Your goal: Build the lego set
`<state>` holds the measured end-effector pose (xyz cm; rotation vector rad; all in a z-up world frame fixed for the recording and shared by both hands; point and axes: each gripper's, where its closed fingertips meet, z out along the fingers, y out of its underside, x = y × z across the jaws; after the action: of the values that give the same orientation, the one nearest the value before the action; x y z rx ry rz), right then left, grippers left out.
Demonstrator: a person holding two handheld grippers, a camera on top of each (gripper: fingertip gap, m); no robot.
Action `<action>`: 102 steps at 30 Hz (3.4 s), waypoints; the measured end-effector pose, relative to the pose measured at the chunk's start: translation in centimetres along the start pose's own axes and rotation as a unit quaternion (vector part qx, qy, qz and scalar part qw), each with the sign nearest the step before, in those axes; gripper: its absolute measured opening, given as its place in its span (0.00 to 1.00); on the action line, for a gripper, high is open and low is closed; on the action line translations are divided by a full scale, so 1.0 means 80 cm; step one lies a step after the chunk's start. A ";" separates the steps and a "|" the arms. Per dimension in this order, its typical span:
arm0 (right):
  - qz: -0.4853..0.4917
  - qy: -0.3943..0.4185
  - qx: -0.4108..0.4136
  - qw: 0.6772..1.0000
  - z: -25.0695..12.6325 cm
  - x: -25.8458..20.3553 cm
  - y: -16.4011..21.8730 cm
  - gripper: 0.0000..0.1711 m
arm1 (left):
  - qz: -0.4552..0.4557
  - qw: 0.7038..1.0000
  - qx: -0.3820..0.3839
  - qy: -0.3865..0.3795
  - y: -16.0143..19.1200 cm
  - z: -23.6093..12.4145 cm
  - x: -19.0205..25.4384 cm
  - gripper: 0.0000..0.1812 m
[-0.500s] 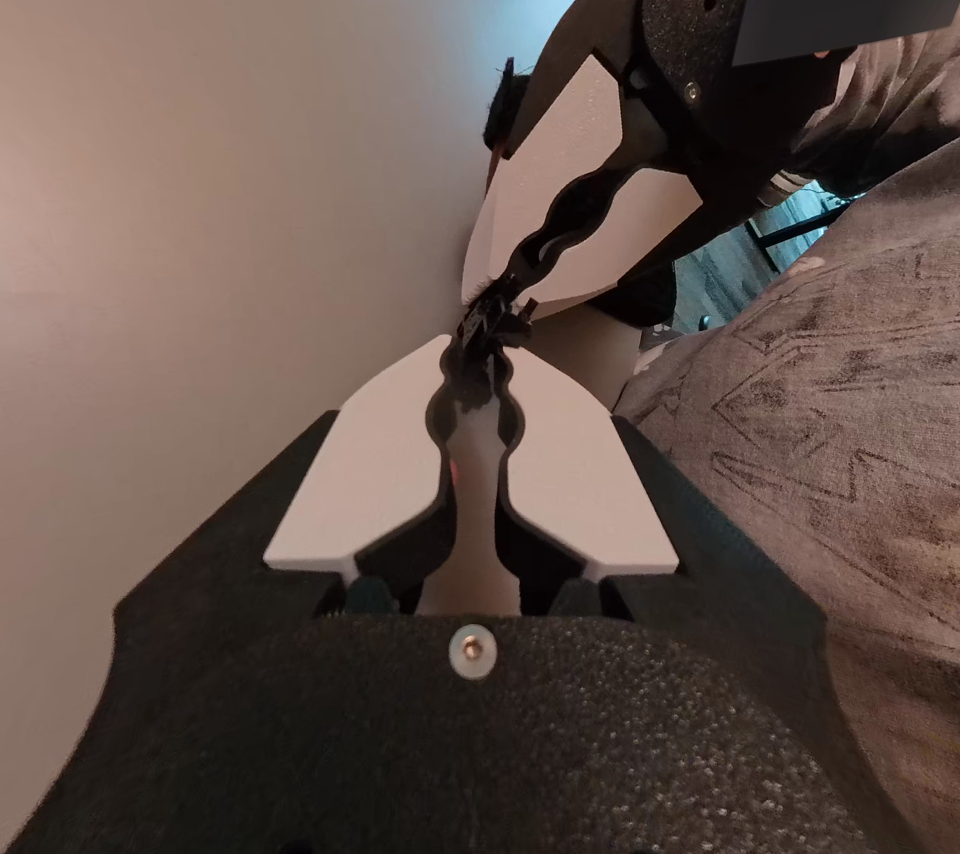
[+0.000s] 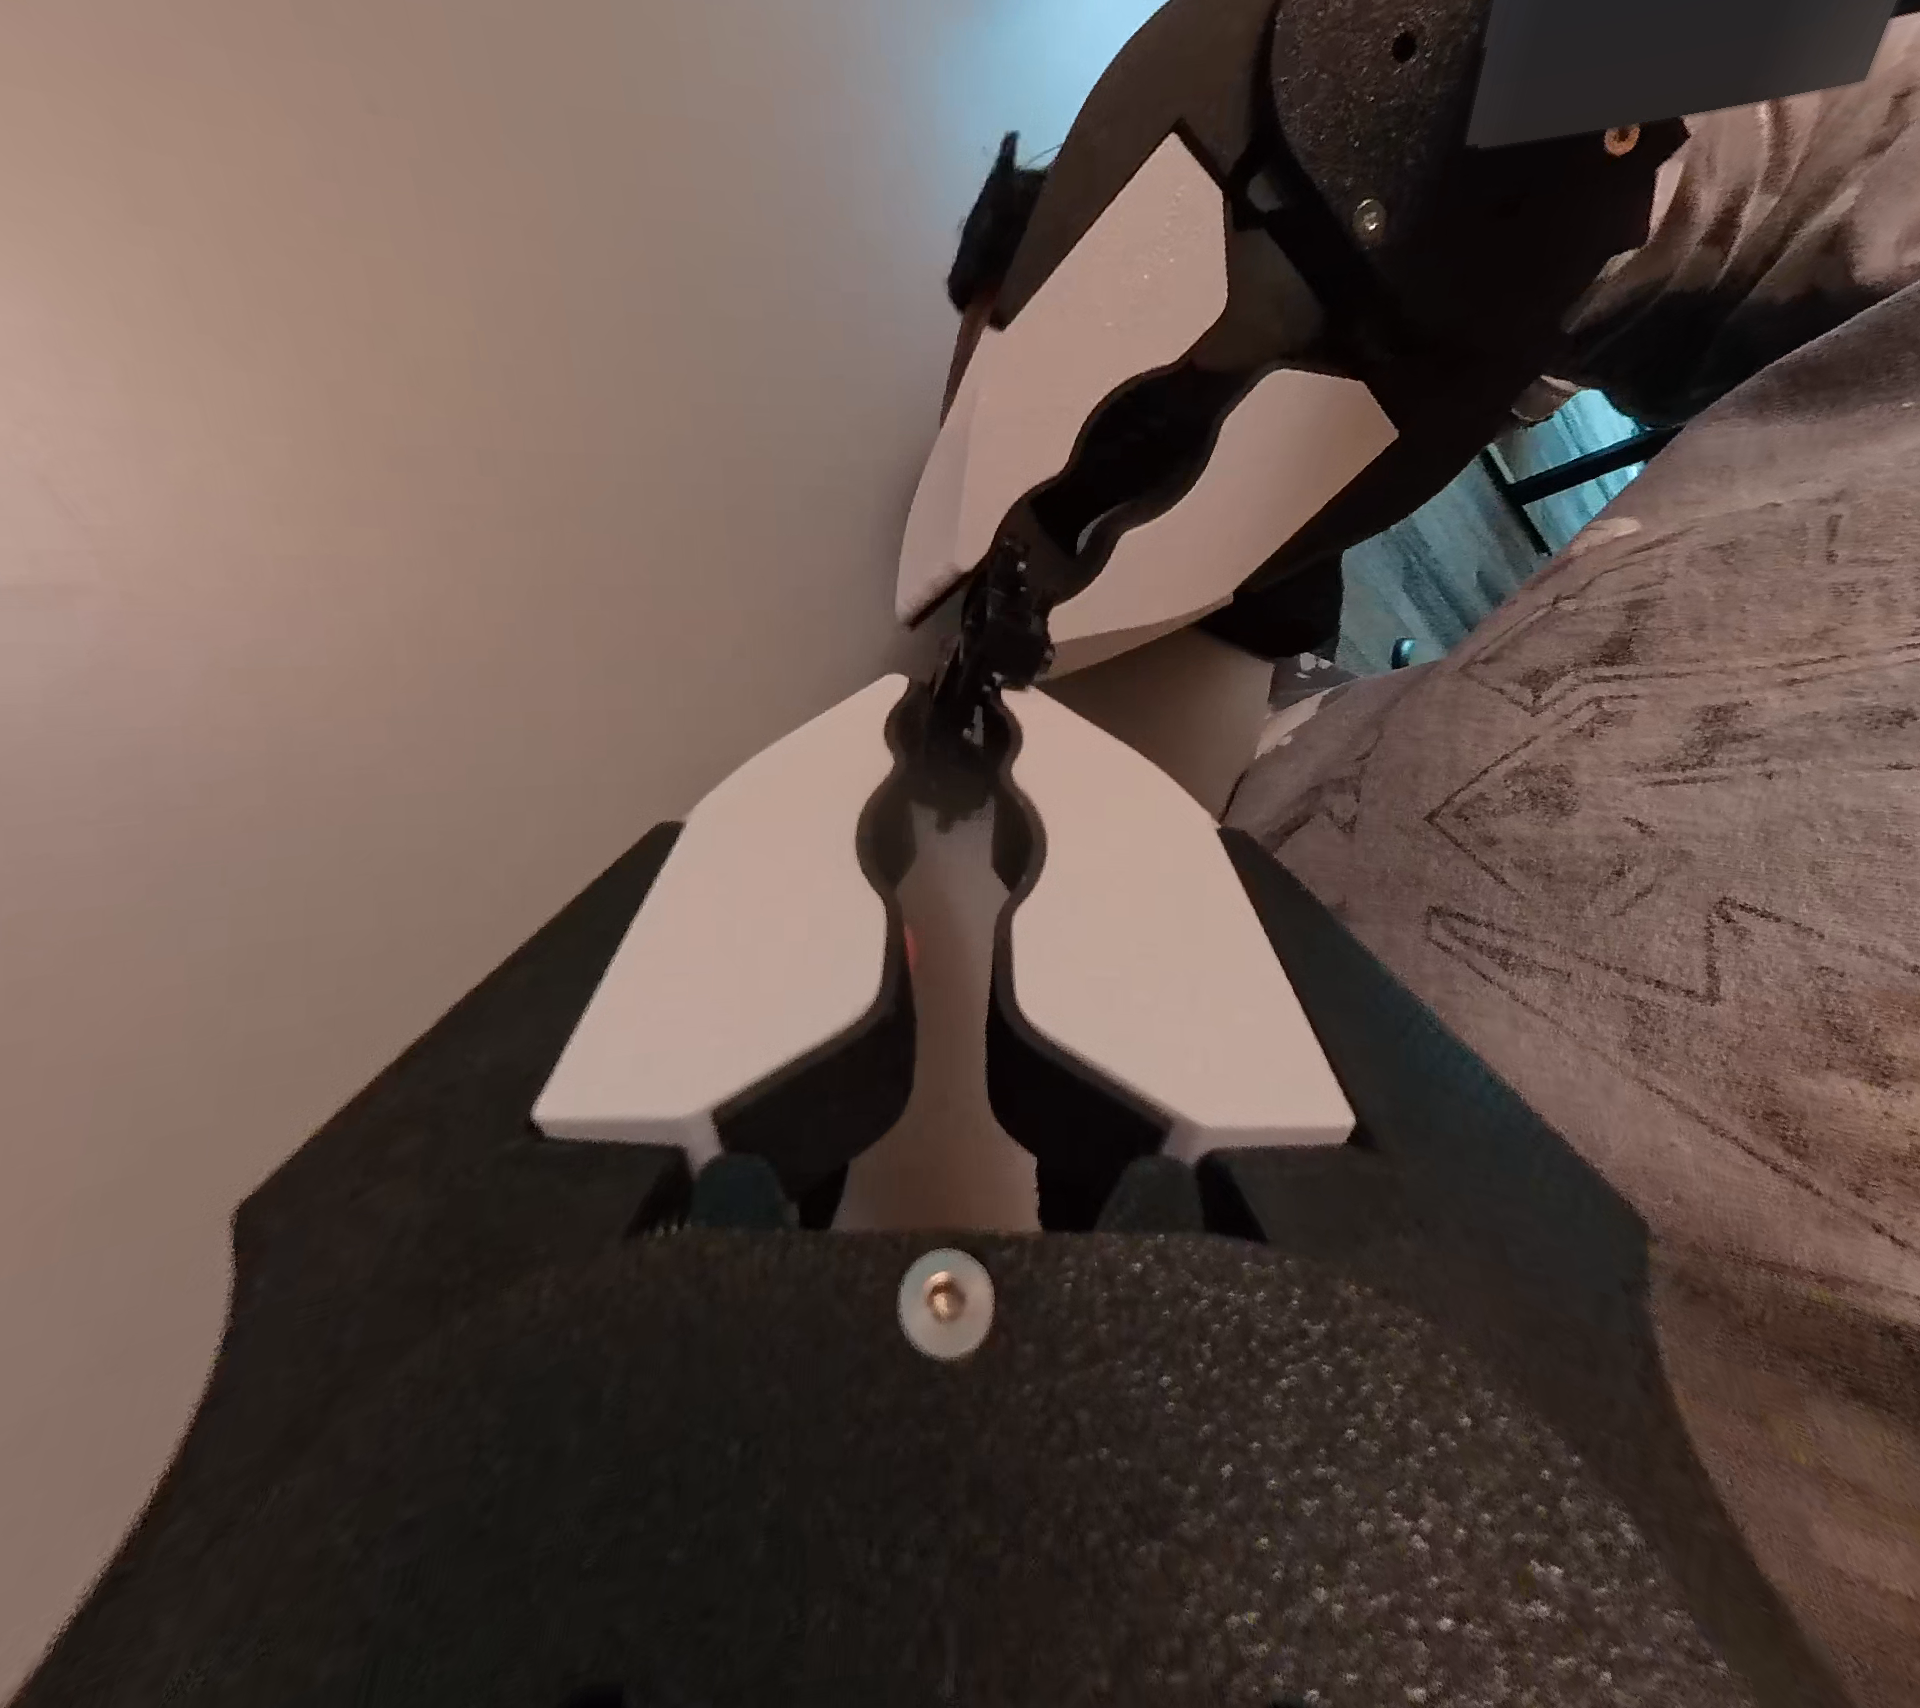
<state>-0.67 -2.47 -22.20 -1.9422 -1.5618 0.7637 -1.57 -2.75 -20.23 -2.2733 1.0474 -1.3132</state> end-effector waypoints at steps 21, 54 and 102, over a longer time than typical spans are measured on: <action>0.049 0.003 0.093 0.994 -0.035 0.015 -0.020 0.23 | -0.037 0.999 0.036 0.000 -0.016 -0.004 -0.015 0.06; -0.236 0.196 0.144 0.941 -0.058 0.047 -0.041 0.23 | 0.042 0.980 0.182 0.063 -0.057 -0.032 0.001 0.06; 0.047 0.185 0.239 0.952 -0.085 0.129 -0.028 0.30 | 0.333 0.881 0.134 -0.310 -0.143 -0.052 -0.092 0.05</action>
<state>4.40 7.69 -16.91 -1.6818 -0.9610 0.6876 -2.36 10.78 -15.88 -1.6832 1.1469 -0.3717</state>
